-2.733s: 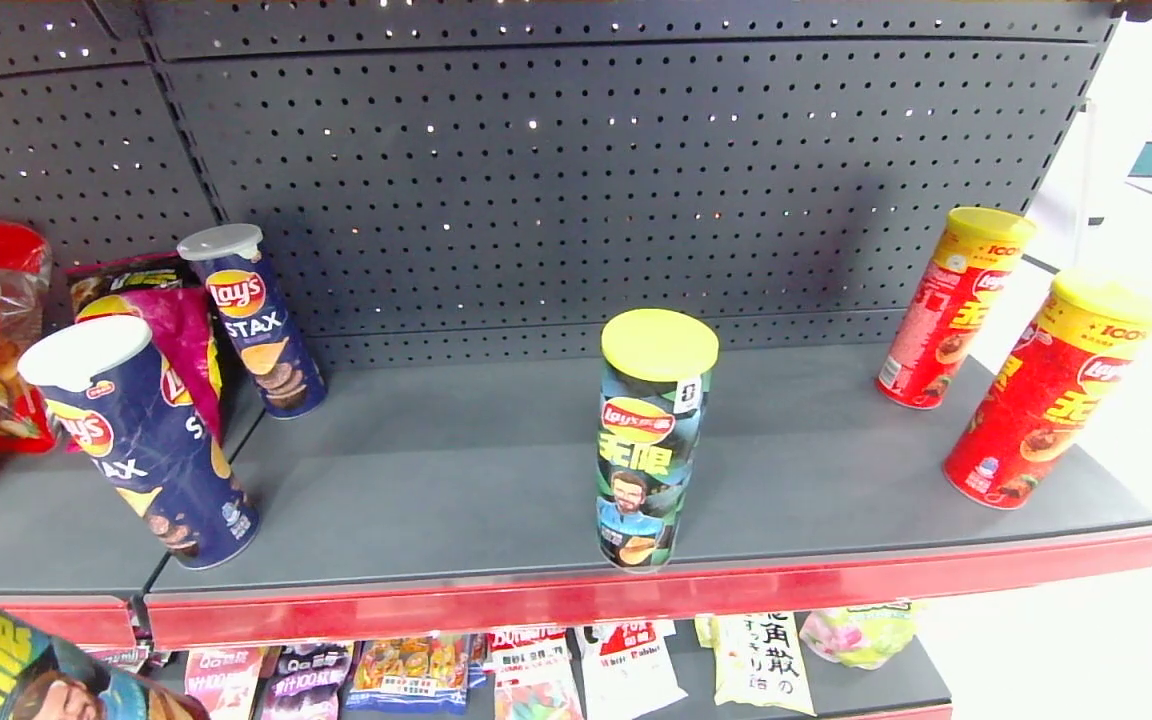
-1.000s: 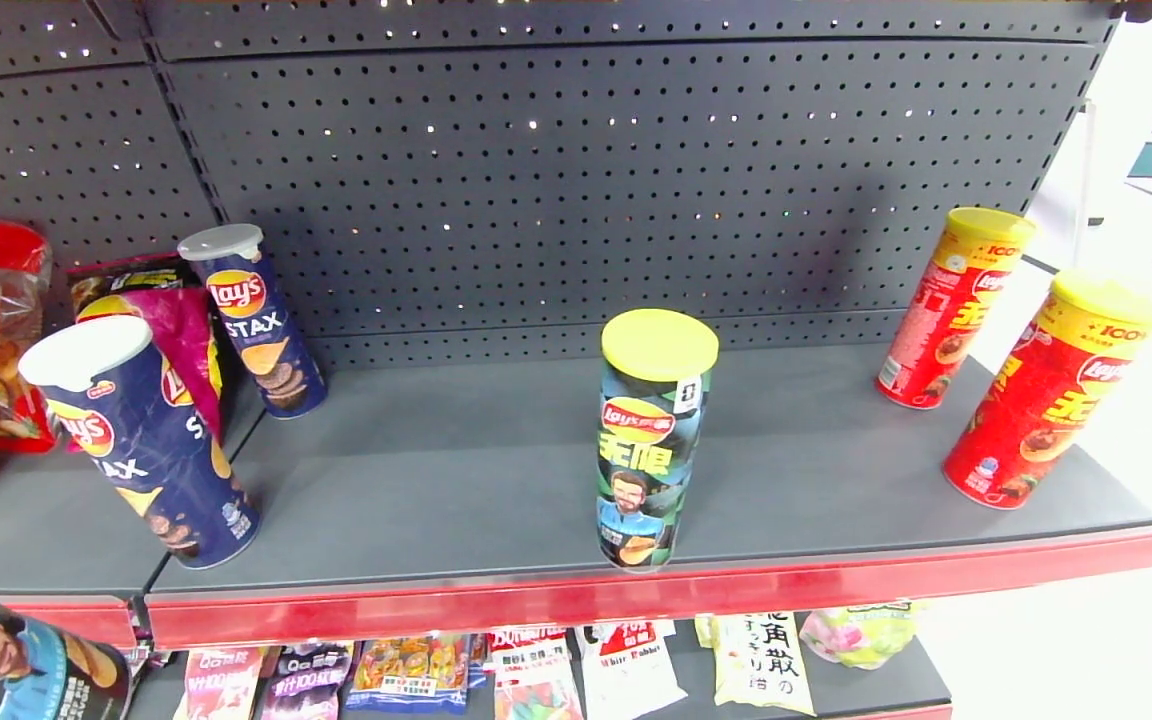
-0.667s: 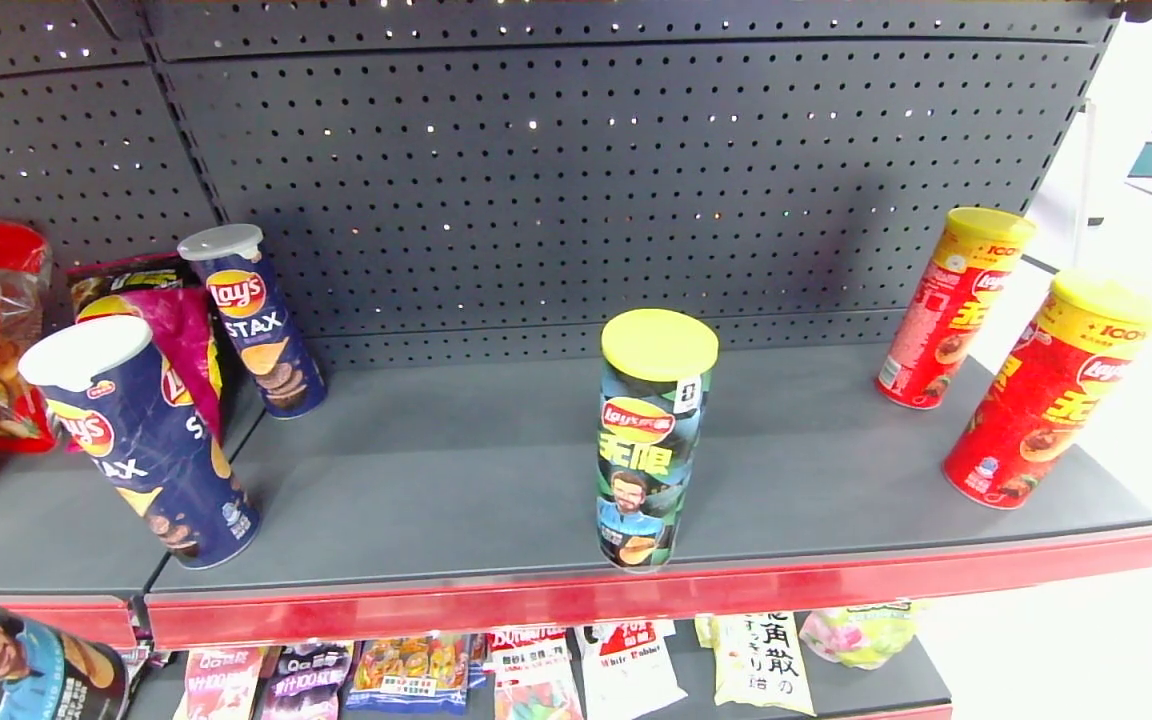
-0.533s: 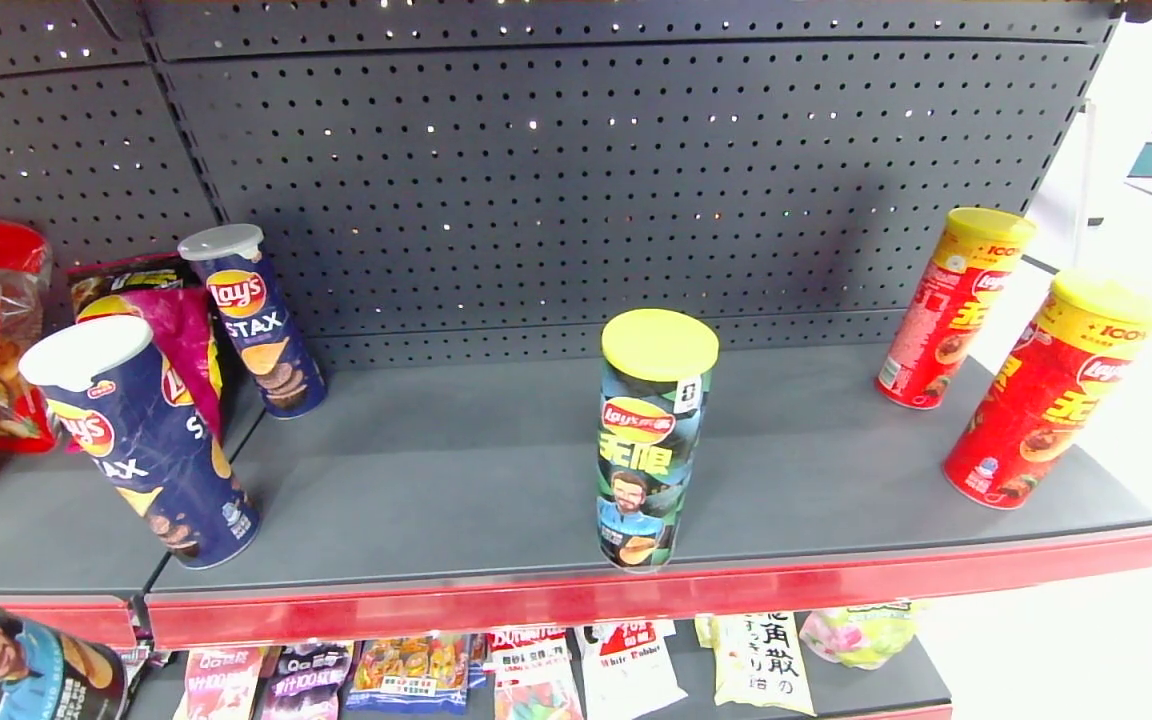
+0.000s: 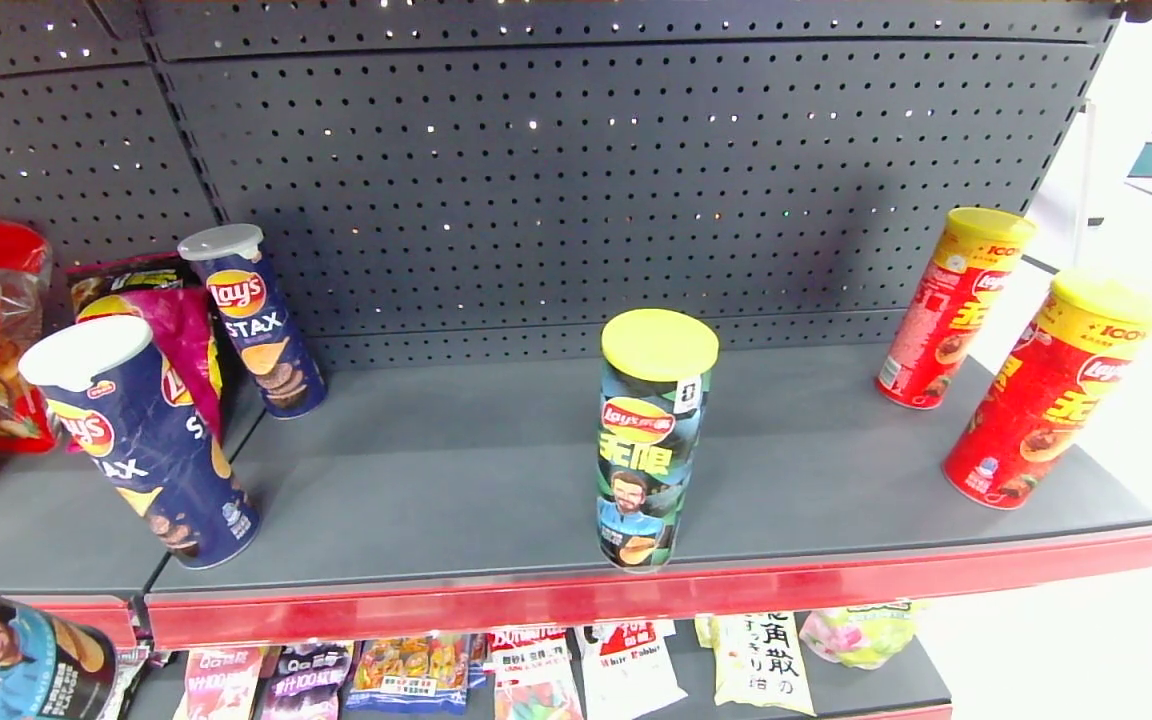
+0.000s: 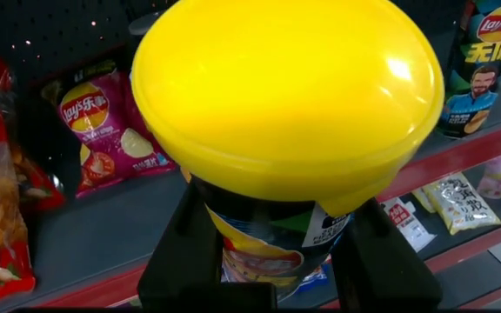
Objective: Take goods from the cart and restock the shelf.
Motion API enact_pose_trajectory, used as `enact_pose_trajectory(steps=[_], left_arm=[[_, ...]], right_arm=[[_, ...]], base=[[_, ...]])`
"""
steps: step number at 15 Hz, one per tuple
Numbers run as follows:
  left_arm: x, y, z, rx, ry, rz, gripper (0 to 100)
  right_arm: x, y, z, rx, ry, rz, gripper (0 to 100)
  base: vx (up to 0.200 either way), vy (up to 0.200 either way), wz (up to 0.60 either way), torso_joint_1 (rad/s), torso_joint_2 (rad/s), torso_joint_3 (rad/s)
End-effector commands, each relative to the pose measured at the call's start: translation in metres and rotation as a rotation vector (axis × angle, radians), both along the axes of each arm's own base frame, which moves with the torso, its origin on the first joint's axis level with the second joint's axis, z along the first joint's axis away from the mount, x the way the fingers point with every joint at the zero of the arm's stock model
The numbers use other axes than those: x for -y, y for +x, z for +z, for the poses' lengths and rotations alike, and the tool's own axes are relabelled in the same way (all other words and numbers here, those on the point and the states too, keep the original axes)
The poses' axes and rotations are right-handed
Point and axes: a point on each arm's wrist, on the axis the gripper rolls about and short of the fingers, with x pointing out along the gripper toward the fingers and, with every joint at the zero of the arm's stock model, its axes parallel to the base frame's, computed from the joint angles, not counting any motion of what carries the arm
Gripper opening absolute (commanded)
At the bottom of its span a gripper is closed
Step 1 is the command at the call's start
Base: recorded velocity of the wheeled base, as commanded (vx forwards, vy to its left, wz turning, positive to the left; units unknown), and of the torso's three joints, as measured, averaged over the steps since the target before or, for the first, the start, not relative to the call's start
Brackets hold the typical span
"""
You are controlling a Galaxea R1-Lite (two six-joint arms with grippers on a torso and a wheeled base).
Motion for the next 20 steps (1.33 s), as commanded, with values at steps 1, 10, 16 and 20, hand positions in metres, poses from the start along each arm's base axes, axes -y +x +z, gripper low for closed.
enact_pose_trajectory(steps=[1,10,16,20], left_arm=[[0.0002,0.0016,-0.0001,-0.007,0.001,0.0,0],[0.0002,0.0007,-0.0004,-0.001,0.008,-0.006,0],[0.0001,0.0006,0.0001,0.004,0.022,-0.004,0],[0.0002,0.0013,0.0017,0.009,0.041,-0.006,0]], right_arm=[[0.0,0.0001,-0.0001,-0.002,0.0,0.0,100],[0.0,0.0001,-0.0001,-0.002,0.0,0.0,100],[0.0,0.0002,-0.0005,-0.004,0.0,0.0,100],[0.0,0.0001,-0.0001,-0.002,0.0,0.0,100]], base=[[-0.2,0.0,0.0,0.002,0.0,0.002],[-0.044,0.0,-0.13,0.007,0.0,0.0],[0.0,0.0,-0.4,0.003,0.0,0.003],[0.0,0.0,0.0,0.0,0.0,0.0]])
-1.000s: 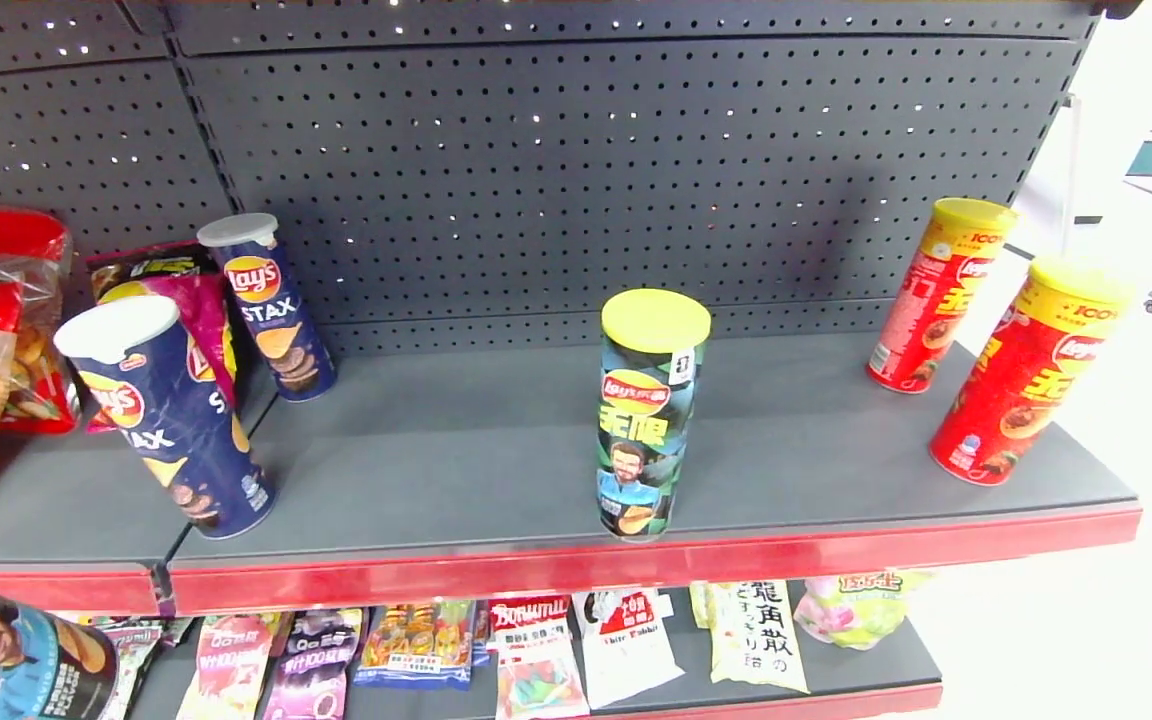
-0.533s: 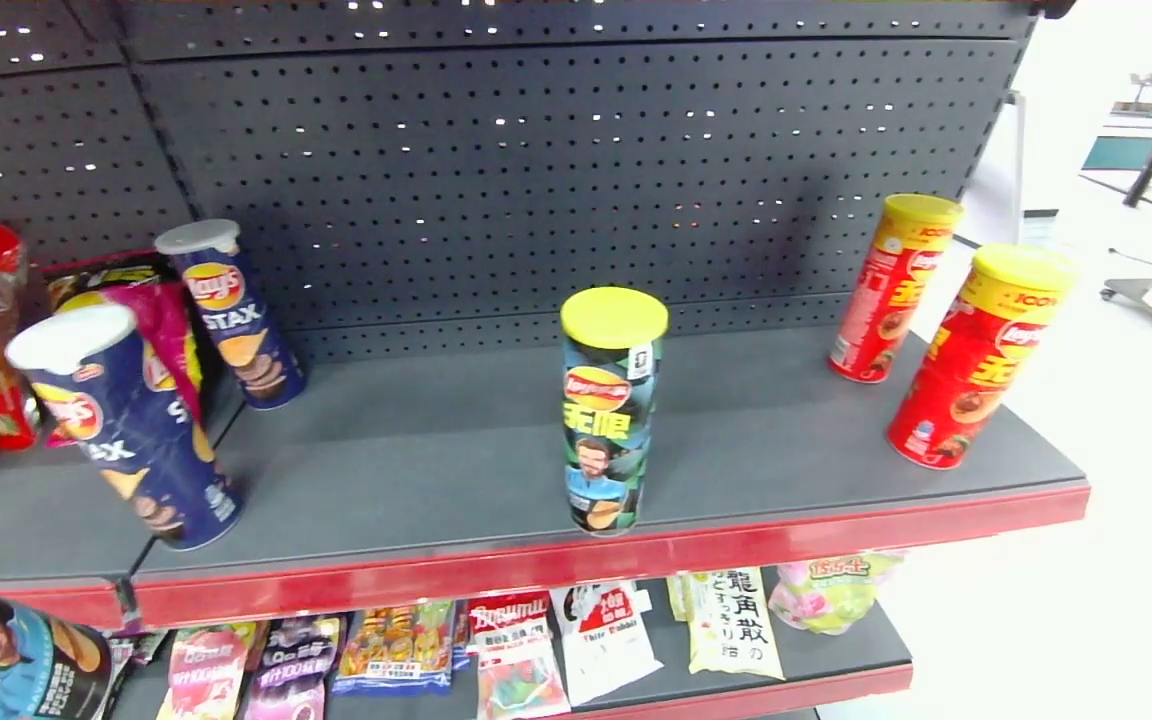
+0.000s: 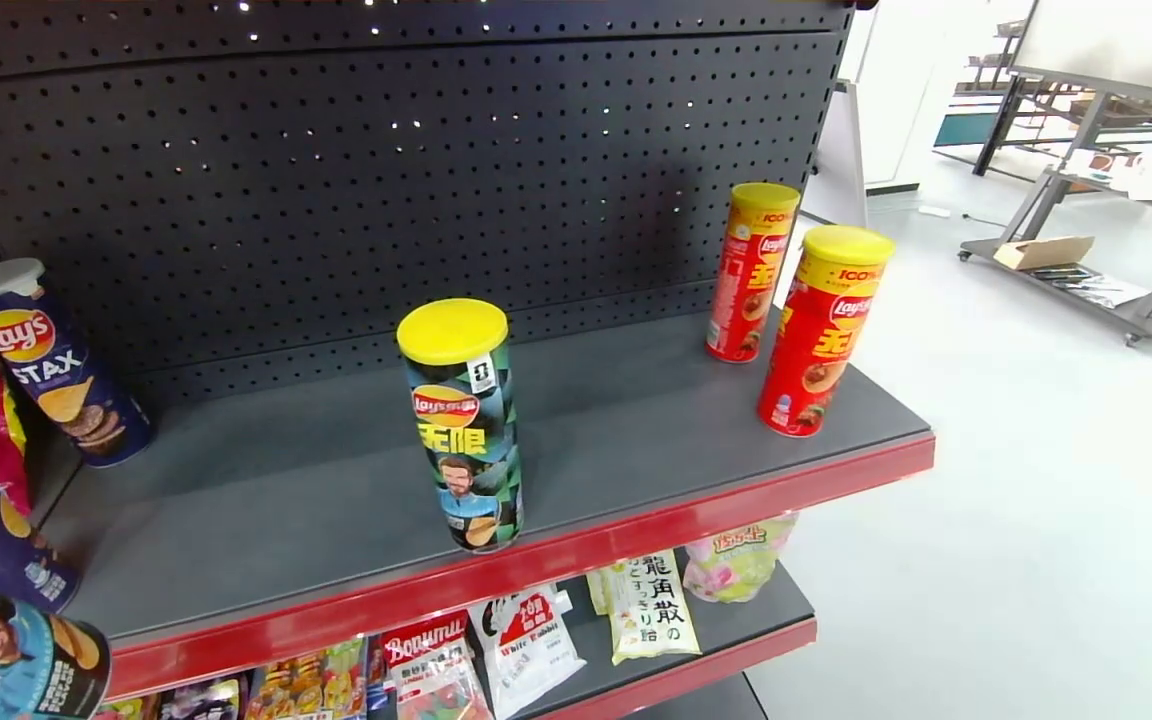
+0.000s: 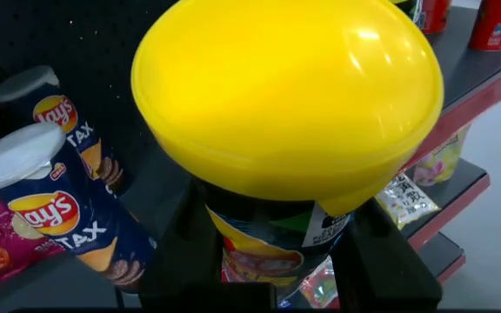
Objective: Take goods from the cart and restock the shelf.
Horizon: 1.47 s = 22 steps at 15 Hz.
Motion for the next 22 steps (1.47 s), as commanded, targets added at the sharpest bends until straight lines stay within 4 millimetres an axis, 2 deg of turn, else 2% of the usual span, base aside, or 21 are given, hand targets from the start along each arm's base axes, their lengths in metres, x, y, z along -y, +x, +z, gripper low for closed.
enact_pose_trajectory(steps=[1,3,5,7,8,9,14,18,20,21,22], left_arm=[[0.0,0.002,0.002,-0.006,-0.002,0.0,0],[0.001,0.008,0.01,-0.014,-0.005,0.0,0],[0.004,0.033,0.025,-0.028,-0.004,-0.027,0],[0.008,0.066,0.03,-0.044,-0.006,-0.089,0],[0.01,0.074,0.031,-0.055,-0.006,-0.119,0],[0.013,0.092,0.031,-0.083,-0.008,-0.171,0],[0.018,0.149,0.026,-0.109,-0.007,-0.174,0],[0.027,0.205,0.009,-0.142,-0.002,-0.177,0],[0.029,0.228,0.011,-0.161,-0.007,-0.176,0],[0.033,0.251,0.017,-0.18,-0.011,-0.21,0],[0.036,0.263,0.019,-0.207,-0.022,-0.264,0]], right_arm=[[0.0,0.0,0.0,-0.001,0.0,0.002,100],[0.0,0.0,0.0,-0.003,0.002,0.001,100],[0.0,0.0,0.0,-0.003,0.002,0.001,100],[0.0,0.0,0.0,-0.003,0.002,0.001,100],[0.0,0.0,0.0,-0.001,0.002,0.001,100],[0.0,0.0,0.0,-0.003,0.002,0.001,100],[0.0,0.0,0.0,-0.001,0.002,-0.001,100],[0.0,0.0,0.0,-0.003,0.002,0.001,100],[0.0,0.0,0.0,-0.001,0.002,0.001,100],[0.0,0.0,0.0,-0.001,0.002,-0.001,100],[0.0,0.0,0.0,-0.001,0.002,0.001,100]], base=[[0.0,0.0,0.0,0.0,0.0,0.0],[0.0,0.0,0.0,0.0,0.0,0.0],[0.0,0.0,0.0,0.0,0.0,0.0],[0.0,0.0,0.0,0.0,0.0,0.0],[0.0,0.0,0.0,0.0,0.0,0.0],[0.0,0.0,0.0,0.0,0.0,0.0],[0.0,0.0,0.0,0.0,0.0,0.0],[0.0,0.0,0.0,0.0,0.0,0.0],[0.0,0.0,0.0,0.0,0.0,0.0],[0.0,0.0,0.0,0.0,0.0,0.0],[0.0,0.0,0.0,0.0,0.0,0.0]])
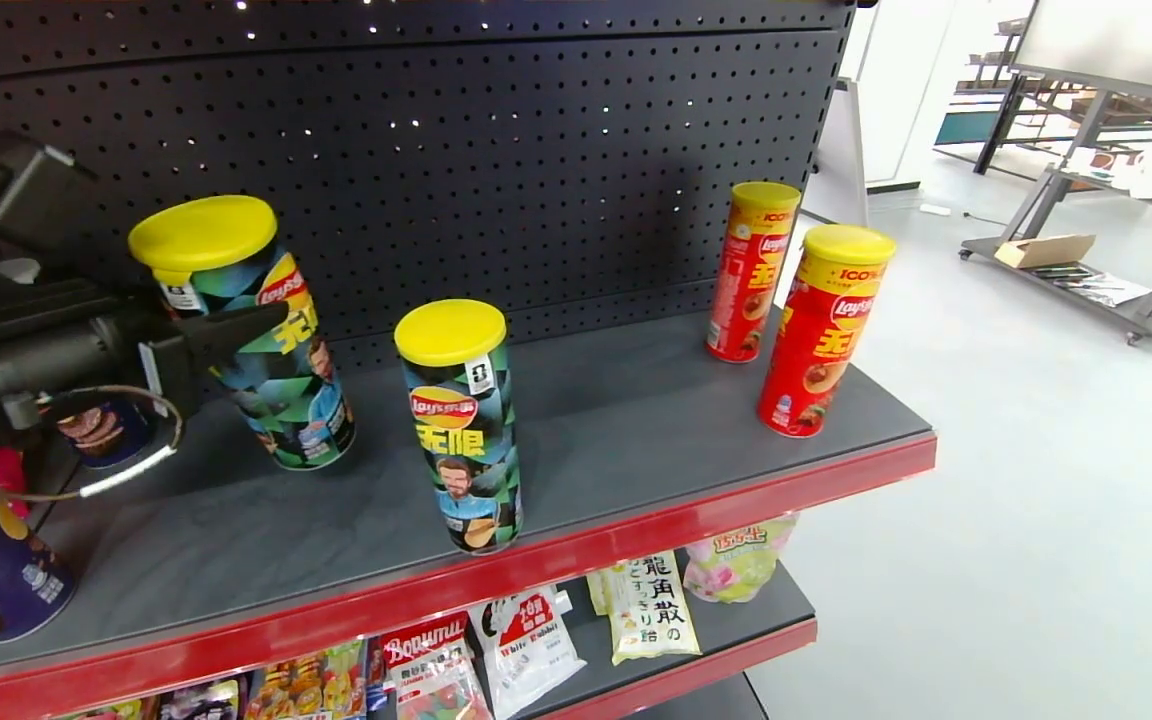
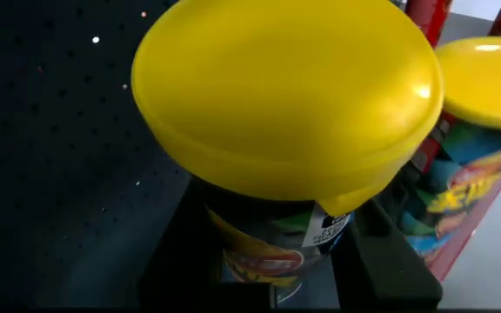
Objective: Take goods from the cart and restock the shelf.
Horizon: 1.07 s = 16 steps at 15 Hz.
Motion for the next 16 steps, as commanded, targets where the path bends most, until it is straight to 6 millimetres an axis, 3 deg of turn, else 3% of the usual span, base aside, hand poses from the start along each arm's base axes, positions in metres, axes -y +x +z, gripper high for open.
enact_pose_trajectory(steps=[1,5,9,16], left_arm=[[0.009,0.048,-0.005,-0.105,-0.024,-0.083,0],[0.013,0.077,-0.005,-0.155,-0.084,-0.086,0],[0.019,0.098,-0.009,-0.178,-0.125,-0.293,0],[0.022,0.139,-0.027,-0.119,-0.137,-0.438,0]], right_arm=[[0.0,0.0,0.0,-0.001,0.0,0.0,100],[0.0,0.0,0.0,-0.001,-0.002,0.0,100],[0.0,0.0,0.0,-0.001,0.0,0.0,100],[0.0,0.0,0.0,-0.001,0.0,-0.001,100]], base=[[0.0,0.0,0.0,0.0,0.0,0.0],[0.0,0.0,0.0,0.0,0.0,0.0],[0.0,0.0,0.0,0.0,0.0,0.0],[0.0,0.0,0.0,0.0,0.0,0.0]])
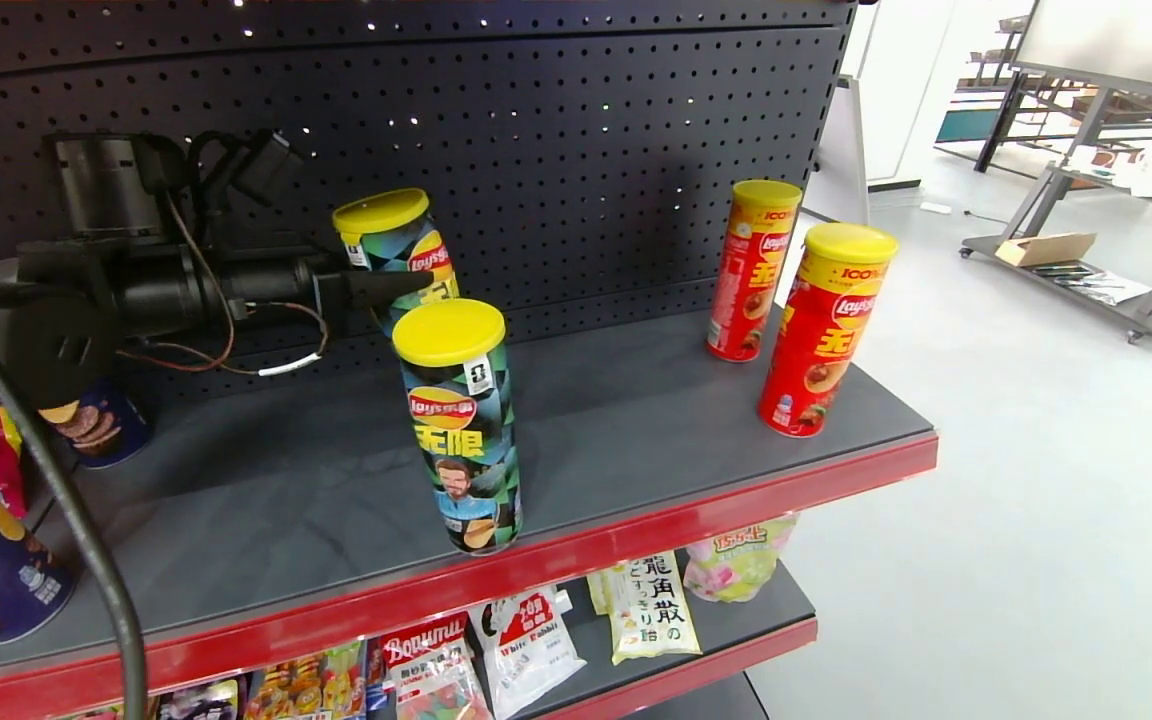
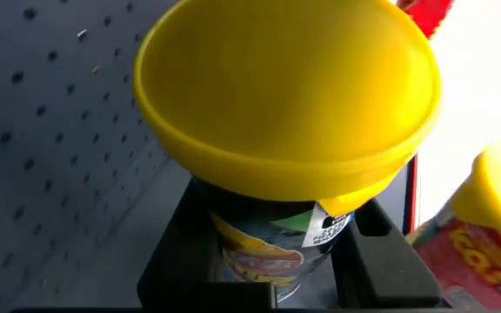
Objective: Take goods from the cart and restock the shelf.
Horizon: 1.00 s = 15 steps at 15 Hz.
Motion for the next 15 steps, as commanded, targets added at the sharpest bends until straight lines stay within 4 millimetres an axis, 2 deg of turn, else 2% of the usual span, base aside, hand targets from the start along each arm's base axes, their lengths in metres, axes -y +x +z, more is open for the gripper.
enact_pose_trajectory(steps=[1,5,8,10,15], left_arm=[[0.001,0.015,-0.011,-0.001,0.0,-0.039,0],[-0.017,0.029,-0.028,0.088,0.054,-0.139,0],[-0.022,0.036,-0.035,0.127,0.08,-0.162,0],[-0.019,0.046,-0.034,0.175,0.089,-0.199,0],[-0.008,0.047,-0.037,0.176,0.088,-0.23,0]], right_arm=[[0.0,0.0,0.0,-0.002,0.0,0.0,100],[0.0,0.0,0.0,-0.001,0.0,0.0,100],[0.0,0.0,0.0,-0.001,0.0,0.0,100],[0.0,0.0,0.0,-0.002,0.0,0.0,100],[0.0,0.0,0.0,-0.001,0.0,0.0,100]], base=[[0.0,0.0,0.0,0.0,0.0,0.0],[0.0,0.0,0.0,0.0,0.0,0.0],[0.0,0.0,0.0,0.0,0.0,0.0],[0.0,0.0,0.0,0.0,0.0,0.0],[0.0,0.0,0.0,0.0,0.0,0.0]])
